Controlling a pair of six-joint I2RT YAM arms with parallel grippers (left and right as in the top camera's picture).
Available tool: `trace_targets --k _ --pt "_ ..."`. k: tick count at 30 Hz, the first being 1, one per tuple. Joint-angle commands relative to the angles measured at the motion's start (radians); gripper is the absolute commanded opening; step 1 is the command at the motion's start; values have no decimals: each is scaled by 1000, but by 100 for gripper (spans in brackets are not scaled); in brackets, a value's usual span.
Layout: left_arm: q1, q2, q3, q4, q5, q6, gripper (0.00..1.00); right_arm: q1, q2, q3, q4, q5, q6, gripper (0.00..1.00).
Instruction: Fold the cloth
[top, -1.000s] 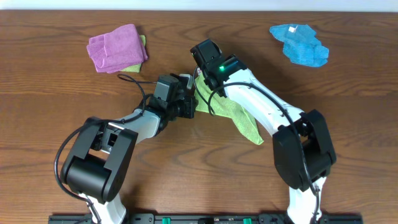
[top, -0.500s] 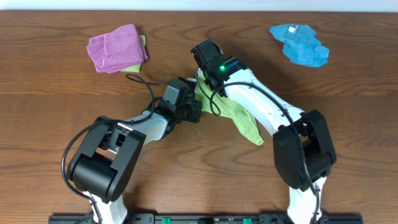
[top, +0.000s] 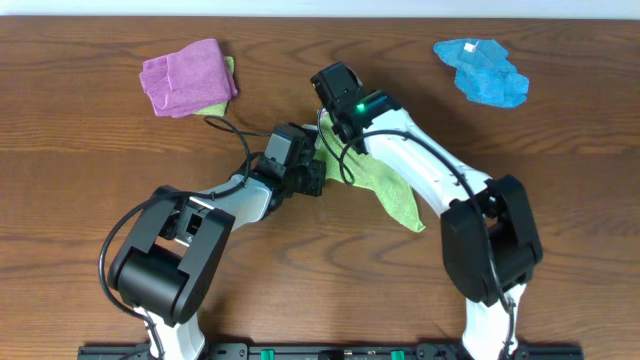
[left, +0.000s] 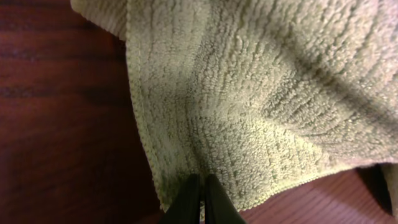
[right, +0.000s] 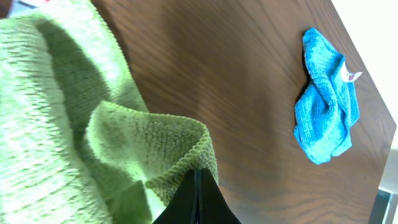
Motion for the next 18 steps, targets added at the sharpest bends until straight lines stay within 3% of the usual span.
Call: trace_targets --k 1,8,18 --pt "-12 46 -38 -88 -17 6 6 -44 4 18 -3 0 -6 1" --pt "-50 46 -38 -174 54 1 6 -109 4 18 4 -4 -6 1" --pt "-204 46 -38 -256 60 -50 6 -148 4 18 30 -3 -6 1"
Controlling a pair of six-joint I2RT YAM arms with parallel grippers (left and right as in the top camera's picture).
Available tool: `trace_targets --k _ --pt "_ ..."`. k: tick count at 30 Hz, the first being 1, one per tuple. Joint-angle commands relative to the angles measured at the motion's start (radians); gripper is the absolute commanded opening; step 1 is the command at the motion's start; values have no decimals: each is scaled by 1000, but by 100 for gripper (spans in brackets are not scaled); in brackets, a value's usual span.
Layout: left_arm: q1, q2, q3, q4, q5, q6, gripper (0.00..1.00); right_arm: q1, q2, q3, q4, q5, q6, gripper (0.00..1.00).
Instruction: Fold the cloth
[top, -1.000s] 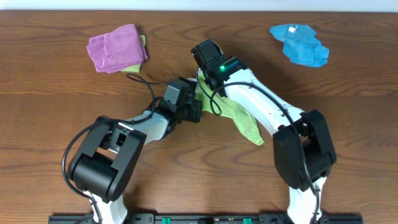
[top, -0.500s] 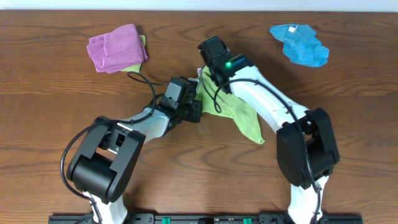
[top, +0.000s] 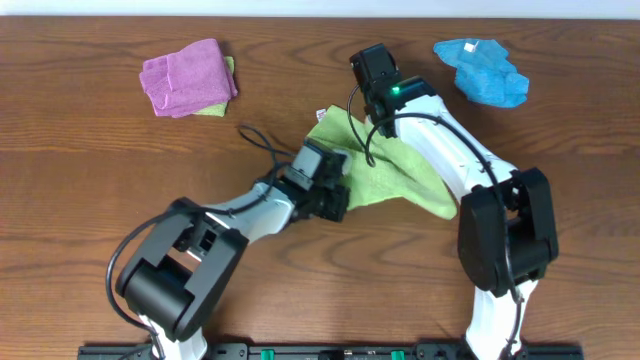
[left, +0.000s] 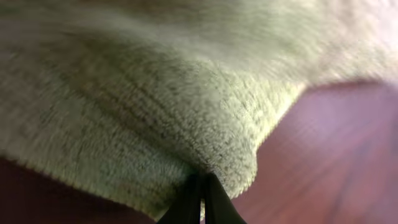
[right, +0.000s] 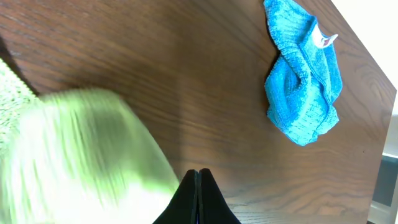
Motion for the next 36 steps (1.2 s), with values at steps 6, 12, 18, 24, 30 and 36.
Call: trace_targets --k 6,12,18,24,30,36 --pt "-75 72 -60 -148 -32 -27 6 -36 4 18 5 4 -6 1" --pt "-74 56 -61 -231 -79 -18 6 -52 4 18 5 8 -6 1" --pt "-74 7 -69 -328 -156 8 6 -59 4 18 8 11 -6 1" --pt "-74 -87 -89 -385 -280 8 6 -66 4 18 8 48 -7 1" --pt "-59 -155 -90 -439 -328 30 6 -74 4 18 8 60 -7 1" --pt "1 -187 -90 -503 -345 38 6 -89 4 18 9 60 -6 1"
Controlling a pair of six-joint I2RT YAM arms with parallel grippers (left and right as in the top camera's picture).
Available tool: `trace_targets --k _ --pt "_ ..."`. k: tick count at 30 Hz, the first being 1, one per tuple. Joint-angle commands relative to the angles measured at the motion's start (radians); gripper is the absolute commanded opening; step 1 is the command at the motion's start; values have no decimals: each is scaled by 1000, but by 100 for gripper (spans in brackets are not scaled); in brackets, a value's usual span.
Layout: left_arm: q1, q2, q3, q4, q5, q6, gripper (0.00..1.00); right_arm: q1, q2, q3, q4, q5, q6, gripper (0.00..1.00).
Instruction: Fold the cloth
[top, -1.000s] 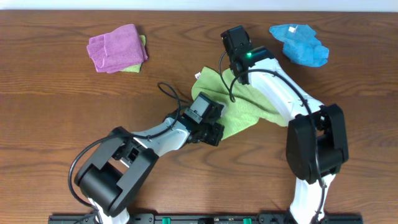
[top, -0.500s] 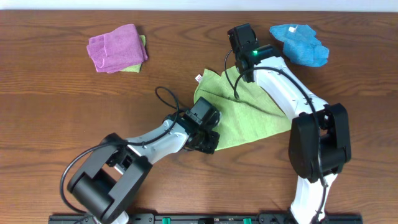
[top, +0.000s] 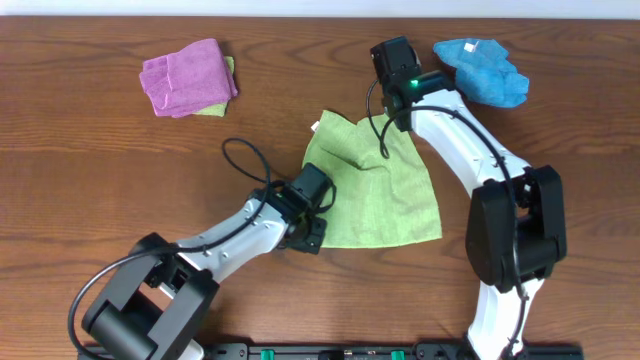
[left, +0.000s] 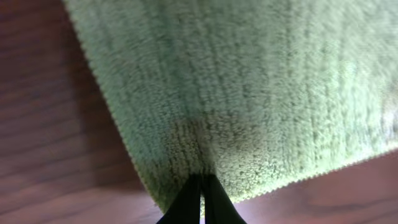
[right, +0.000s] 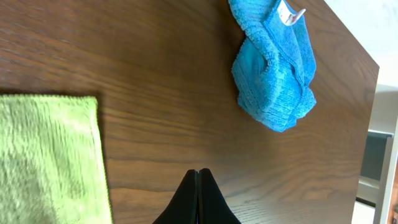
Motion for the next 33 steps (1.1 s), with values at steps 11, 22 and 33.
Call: trace_targets --k 11,22,33 --pt "46 -170 -34 -45 -47 15 6 -28 4 18 1 -16 -4 1" --pt "52 -269 -34 40 -103 74 6 -30 4 19 -81 -202 136 1" --pt "369 -122 -23 347 245 205 6 -108 -86 19 -208 -517 224 1"
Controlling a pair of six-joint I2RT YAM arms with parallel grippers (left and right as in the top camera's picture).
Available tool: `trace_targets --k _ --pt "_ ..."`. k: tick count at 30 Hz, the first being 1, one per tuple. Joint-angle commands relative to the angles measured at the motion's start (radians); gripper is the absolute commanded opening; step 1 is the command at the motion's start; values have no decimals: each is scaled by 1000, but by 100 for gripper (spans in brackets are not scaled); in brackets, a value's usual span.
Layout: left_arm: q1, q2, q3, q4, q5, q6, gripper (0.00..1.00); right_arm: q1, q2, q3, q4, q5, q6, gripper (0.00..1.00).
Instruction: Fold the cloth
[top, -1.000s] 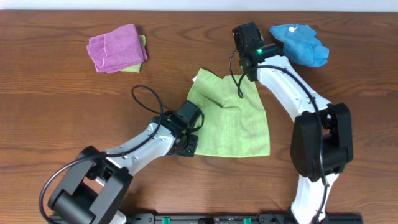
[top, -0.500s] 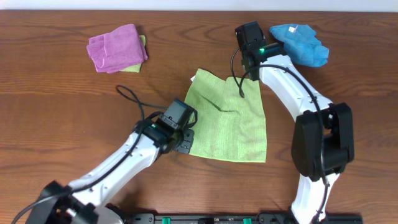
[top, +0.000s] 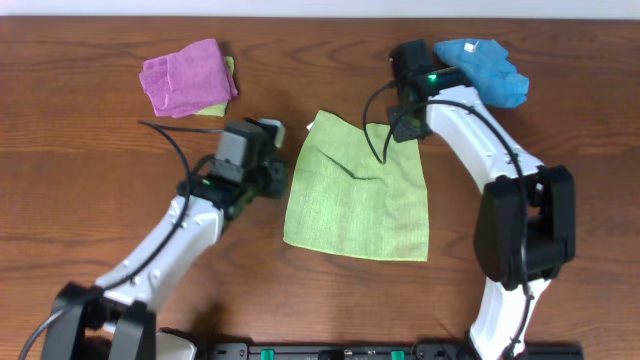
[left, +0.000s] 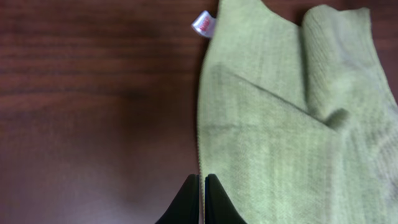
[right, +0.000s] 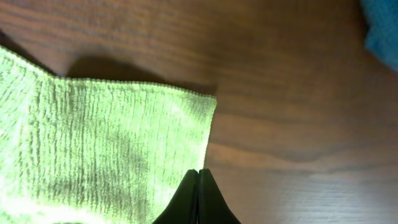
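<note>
The green cloth (top: 355, 195) lies spread on the wooden table (top: 90, 200), with a raised crease near its far middle and a white tag (top: 311, 126) at its far left corner. My left gripper (top: 272, 175) is shut and hangs above the cloth's left edge (left: 200, 143), with nothing in it (left: 201, 180). The right gripper (top: 405, 128) is shut too, over the right edge just short of the far right corner (right: 208, 102), its tips (right: 198, 175) holding no cloth.
A pink cloth (top: 187, 76) lies on another green one at the far left. A crumpled blue cloth (top: 483, 70) lies at the far right, close behind the right wrist. Both arms reach in from the near edge.
My left gripper has let go of the cloth's near left corner and now sits shut, higher, by the middle of the left edge. The right gripper came nearer, over the far right corner. The cloth's near edge lies further left.
First both grippers were shut on the bunched green cloth at the table's middle. Then they stood further apart with the cloth stretched between them. Later it lay flat, the left still pinching a near corner, the right free. Now both are shut and hold nothing.
</note>
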Motion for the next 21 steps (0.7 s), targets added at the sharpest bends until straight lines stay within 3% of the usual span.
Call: trace_targets --k 1,8,21 --pt "23 74 14 28 129 59 6 -37 -86 17 -32 -93 37 2" --pt "-19 269 199 43 220 79 6 -37 -153 -35 -43 -128 55 2" --pt "-35 491 446 -9 217 149 6 -34 -156 -216 187 -239 55 2"
